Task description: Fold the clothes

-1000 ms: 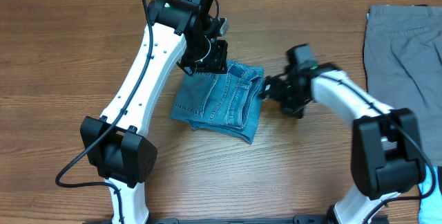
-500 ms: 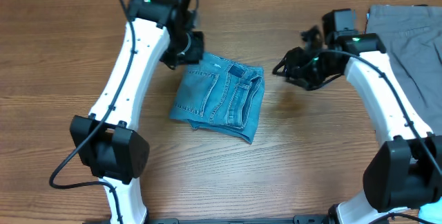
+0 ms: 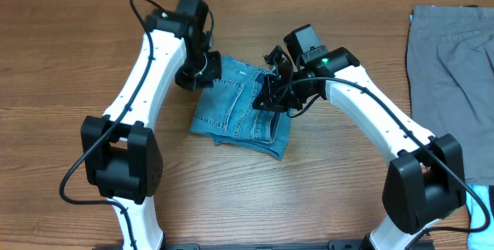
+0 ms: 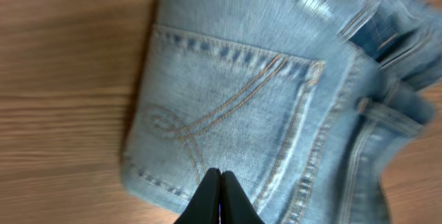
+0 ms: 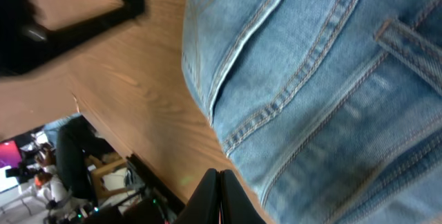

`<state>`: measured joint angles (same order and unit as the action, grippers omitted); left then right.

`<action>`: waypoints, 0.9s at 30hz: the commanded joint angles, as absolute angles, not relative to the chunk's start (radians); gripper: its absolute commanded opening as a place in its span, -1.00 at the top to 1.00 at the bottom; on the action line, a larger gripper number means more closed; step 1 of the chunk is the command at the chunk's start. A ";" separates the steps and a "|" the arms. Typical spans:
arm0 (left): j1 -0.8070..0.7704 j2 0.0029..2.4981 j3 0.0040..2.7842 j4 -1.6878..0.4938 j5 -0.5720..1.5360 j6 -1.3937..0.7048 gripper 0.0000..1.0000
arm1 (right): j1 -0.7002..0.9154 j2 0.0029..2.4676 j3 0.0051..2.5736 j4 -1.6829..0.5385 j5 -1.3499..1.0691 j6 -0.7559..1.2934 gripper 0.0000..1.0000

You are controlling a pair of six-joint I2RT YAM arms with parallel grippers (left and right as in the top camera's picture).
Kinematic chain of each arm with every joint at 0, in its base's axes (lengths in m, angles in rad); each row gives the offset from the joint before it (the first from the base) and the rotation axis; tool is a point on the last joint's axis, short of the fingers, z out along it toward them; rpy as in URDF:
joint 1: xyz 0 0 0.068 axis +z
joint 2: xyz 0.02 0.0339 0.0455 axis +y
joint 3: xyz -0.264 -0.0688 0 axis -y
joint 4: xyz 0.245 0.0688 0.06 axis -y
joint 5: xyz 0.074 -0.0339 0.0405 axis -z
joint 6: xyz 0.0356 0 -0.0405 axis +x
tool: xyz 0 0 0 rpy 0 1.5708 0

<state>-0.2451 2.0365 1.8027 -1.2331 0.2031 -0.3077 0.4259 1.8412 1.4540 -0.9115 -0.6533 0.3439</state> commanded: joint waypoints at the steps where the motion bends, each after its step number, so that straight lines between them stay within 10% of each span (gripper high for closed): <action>1: -0.252 2.040 1.690 -1.168 0.268 -0.294 0.92 | 0.422 1.896 1.377 -0.858 -0.714 0.368 0.92; 27: -0.247 2.025 1.576 -1.105 0.178 -0.200 0.92 | 0.240 1.846 1.272 -1.019 -0.326 0.428 0.92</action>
